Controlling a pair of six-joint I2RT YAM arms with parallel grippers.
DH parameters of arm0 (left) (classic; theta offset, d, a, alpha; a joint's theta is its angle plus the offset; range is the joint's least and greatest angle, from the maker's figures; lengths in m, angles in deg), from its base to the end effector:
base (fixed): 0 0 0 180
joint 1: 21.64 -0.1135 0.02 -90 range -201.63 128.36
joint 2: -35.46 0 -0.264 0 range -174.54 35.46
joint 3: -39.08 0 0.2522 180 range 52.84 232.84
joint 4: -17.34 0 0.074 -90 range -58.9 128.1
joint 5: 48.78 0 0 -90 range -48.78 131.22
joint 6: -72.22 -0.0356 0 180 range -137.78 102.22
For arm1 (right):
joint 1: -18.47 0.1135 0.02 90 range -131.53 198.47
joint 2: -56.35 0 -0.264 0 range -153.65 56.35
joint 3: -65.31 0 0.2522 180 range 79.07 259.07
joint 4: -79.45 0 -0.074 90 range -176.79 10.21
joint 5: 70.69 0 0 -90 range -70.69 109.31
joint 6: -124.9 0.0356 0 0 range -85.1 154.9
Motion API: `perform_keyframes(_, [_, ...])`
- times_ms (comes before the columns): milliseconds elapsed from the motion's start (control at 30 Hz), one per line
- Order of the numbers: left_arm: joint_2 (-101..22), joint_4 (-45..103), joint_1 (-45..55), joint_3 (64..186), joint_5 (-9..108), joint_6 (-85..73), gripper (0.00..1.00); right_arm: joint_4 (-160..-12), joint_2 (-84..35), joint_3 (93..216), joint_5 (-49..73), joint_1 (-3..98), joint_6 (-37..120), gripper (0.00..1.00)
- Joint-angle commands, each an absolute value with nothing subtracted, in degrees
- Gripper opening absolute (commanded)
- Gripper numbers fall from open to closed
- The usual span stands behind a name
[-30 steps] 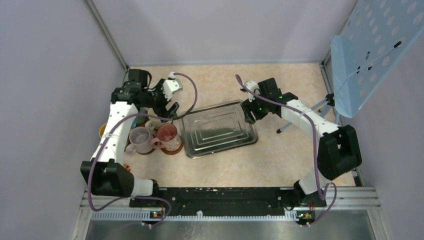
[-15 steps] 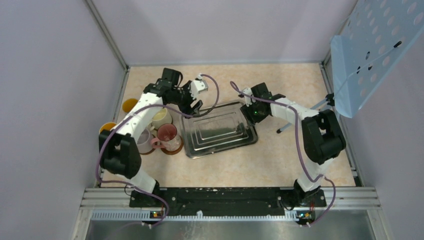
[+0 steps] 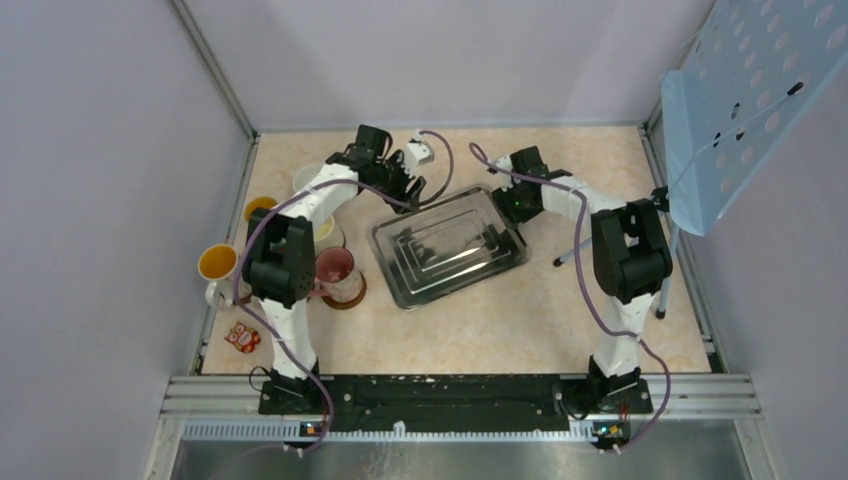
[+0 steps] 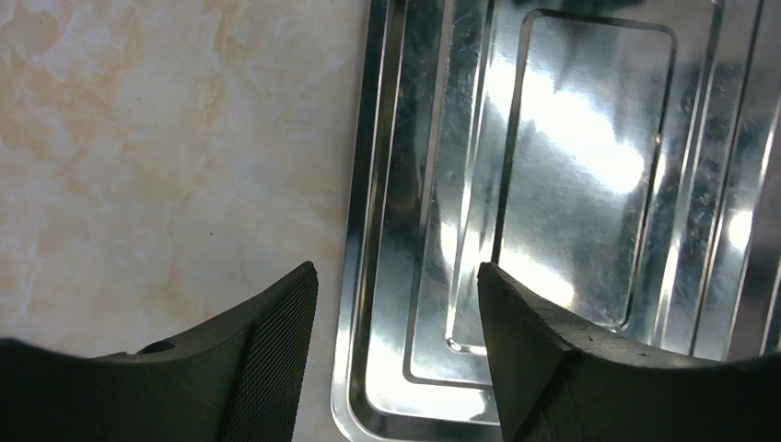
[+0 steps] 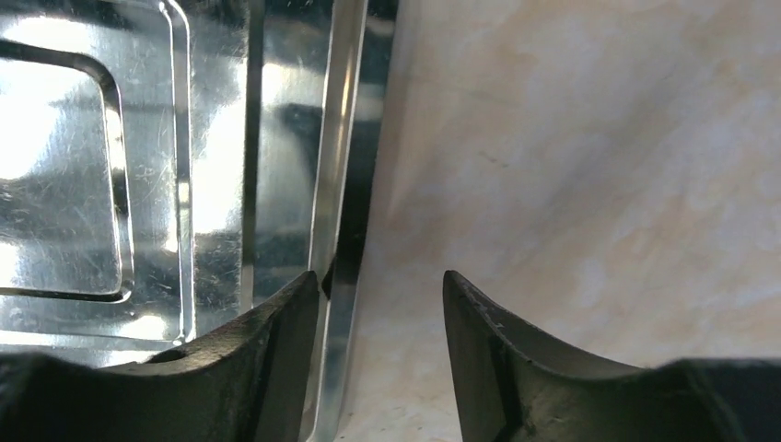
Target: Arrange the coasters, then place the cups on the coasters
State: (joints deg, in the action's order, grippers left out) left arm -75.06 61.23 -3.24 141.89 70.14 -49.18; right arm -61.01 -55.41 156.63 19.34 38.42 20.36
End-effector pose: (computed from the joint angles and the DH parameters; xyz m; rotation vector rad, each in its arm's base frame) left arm 0.4005 -0.1514 0.2445 1.1942 2.0658 -0.5152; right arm 0.3845 0.1395 0.1757 -0.7760 2.5004 0.0324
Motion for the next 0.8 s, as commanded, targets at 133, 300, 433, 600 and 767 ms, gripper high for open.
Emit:
perform_keyframes(133, [-89.02,59.62,-2.25,156.06,68.78,-43.93,0.7,-60.6,-49.53,164.61,10.39,37.53,18.36,0.61])
perform_keyframes(300, [-96.73,65.58,-0.56,166.94,70.5,-45.15,0.7,-60.7,-42.81,161.58,8.6,37.52,19.87,0.62])
perform_keyframes(433, [-98.59,65.32,1.27,167.81,68.97,-46.57,0.7,-61.9,-37.28,157.81,9.83,37.4,21.86,0.63])
perform_keyframes(600, [-101.33,66.33,2.81,169.8,65.03,-47.31,0.68,-63.96,-30.26,152.99,9.95,37.09,24.88,0.65])
perform_keyframes(767, [-102.19,66.62,3.24,170.05,60.2,-43.61,0.44,-63.02,-27.18,151.56,9.14,37.06,25.11,0.65])
